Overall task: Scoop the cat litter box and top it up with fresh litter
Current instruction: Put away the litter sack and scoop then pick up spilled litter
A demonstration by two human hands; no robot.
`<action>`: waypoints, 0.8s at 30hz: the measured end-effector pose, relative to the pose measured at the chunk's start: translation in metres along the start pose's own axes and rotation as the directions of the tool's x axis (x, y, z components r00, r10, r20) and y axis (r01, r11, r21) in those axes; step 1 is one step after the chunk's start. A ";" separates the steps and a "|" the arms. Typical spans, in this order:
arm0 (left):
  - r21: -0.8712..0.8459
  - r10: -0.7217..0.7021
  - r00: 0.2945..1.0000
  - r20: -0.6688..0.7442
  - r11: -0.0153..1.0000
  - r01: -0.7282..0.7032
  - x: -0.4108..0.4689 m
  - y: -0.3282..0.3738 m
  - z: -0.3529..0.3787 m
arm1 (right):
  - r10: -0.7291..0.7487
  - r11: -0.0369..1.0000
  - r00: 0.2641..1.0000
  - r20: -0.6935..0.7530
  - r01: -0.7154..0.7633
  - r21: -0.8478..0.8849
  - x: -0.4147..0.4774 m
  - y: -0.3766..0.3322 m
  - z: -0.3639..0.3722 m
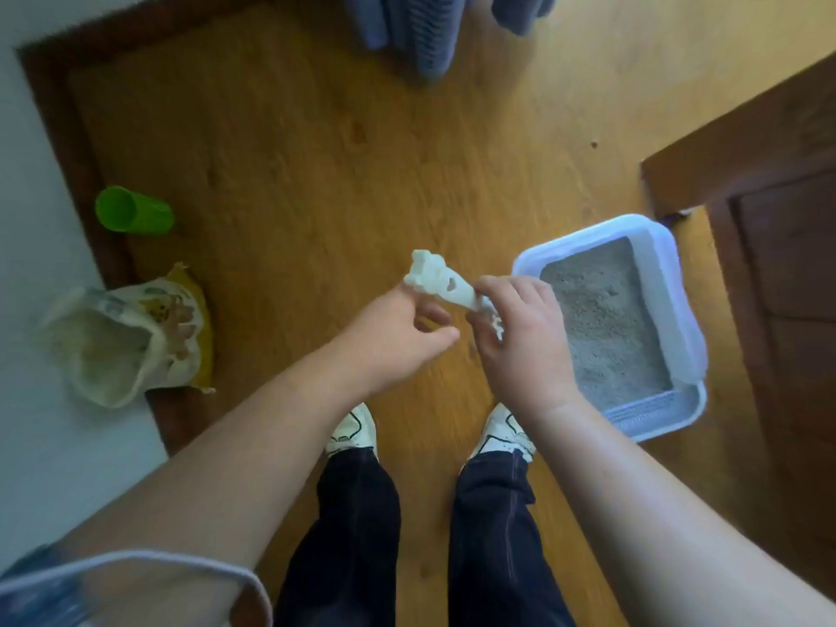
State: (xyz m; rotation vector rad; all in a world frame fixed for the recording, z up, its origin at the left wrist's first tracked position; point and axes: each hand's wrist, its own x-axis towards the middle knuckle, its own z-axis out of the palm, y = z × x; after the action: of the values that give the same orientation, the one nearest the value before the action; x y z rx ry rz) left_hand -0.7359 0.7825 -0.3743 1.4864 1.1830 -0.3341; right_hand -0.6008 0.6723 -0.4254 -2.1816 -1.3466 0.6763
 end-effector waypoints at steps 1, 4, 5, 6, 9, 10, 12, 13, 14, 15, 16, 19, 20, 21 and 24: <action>-0.158 -0.024 1.000 -0.005 0.987 0.023 -0.011 -0.011 -0.016 | -0.031 0.999 0.999 0.033 0.031 -0.014 0.005 -0.014 0.007; -0.398 -0.079 0.989 -0.129 0.917 0.022 -0.046 -0.044 -0.059 | -0.118 0.989 0.981 0.153 0.130 -0.070 0.016 -0.061 0.029; -0.413 -0.101 0.978 -0.184 0.911 0.016 -0.058 -0.055 -0.072 | -0.149 0.982 0.969 0.195 0.168 -0.086 0.018 -0.078 0.036; -0.412 -0.125 0.965 -0.231 0.911 0.019 -0.070 -0.066 -0.083 | -0.182 0.973 0.954 0.237 0.209 -0.094 0.020 -0.094 0.045; -0.407 -0.233 0.921 -0.313 0.909 0.091 -0.100 -0.106 -0.105 | -0.282 0.936 0.889 0.362 0.337 -0.098 0.023 -0.136 0.073; -0.445 -0.279 0.902 -0.329 0.888 0.113 -0.108 -0.120 -0.110 | -0.304 0.923 0.865 0.400 0.372 -0.102 0.024 -0.148 0.083; -0.593 -0.375 0.858 -0.351 0.798 0.106 -0.122 -0.150 -0.116 | -0.337 0.895 0.819 0.464 0.432 -0.114 0.025 -0.173 0.106; -0.678 -0.423 0.834 -0.354 0.731 0.083 -0.129 -0.163 -0.118 | -0.353 0.879 0.795 0.493 0.462 -0.116 0.025 -0.186 0.117; -0.754 -0.473 0.809 -0.350 0.655 0.057 -0.135 -0.177 -0.119 | -0.368 0.863 0.769 0.523 0.492 -0.116 0.025 -0.199 0.128; -0.817 -0.520 0.785 -0.337 0.576 0.031 -0.142 -0.191 -0.121 | -0.379 0.848 0.743 0.552 0.518 -0.115 0.026 -0.213 0.140; -0.868 -0.562 0.764 -0.318 0.497 0.005 -0.148 -0.205 -0.123 | -0.386 0.836 0.721 0.576 0.537 -0.112 0.026 -0.228 0.151; -0.961 -0.667 0.698 -0.261 0.248 -0.122 -0.168 -0.246 -0.134 | -0.395 0.819 0.672 0.626 0.567 -0.092 0.024 -0.273 0.181; -0.969 -0.694 0.677 -0.246 0.180 -0.167 -0.174 -0.259 -0.139 | -0.397 0.812 0.661 0.637 0.576 -0.092 0.022 -0.288 0.190; -0.970 -0.717 0.656 -0.234 0.131 -0.203 -0.180 -0.272 -0.145 | -0.404 0.804 0.652 0.642 0.587 -0.091 0.019 -0.303 0.199; -0.966 -0.780 0.584 -0.226 0.101 -0.239 -0.191 -0.303 -0.163 | -0.402 0.808 0.638 0.657 0.584 -0.073 0.011 -0.340 0.227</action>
State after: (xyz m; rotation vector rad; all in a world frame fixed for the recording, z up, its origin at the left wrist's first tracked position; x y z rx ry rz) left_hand -1.1292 0.7849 -0.3552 -0.0438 1.8446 0.8655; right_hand -0.9669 0.8497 -0.3846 -1.6563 -2.4112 1.0702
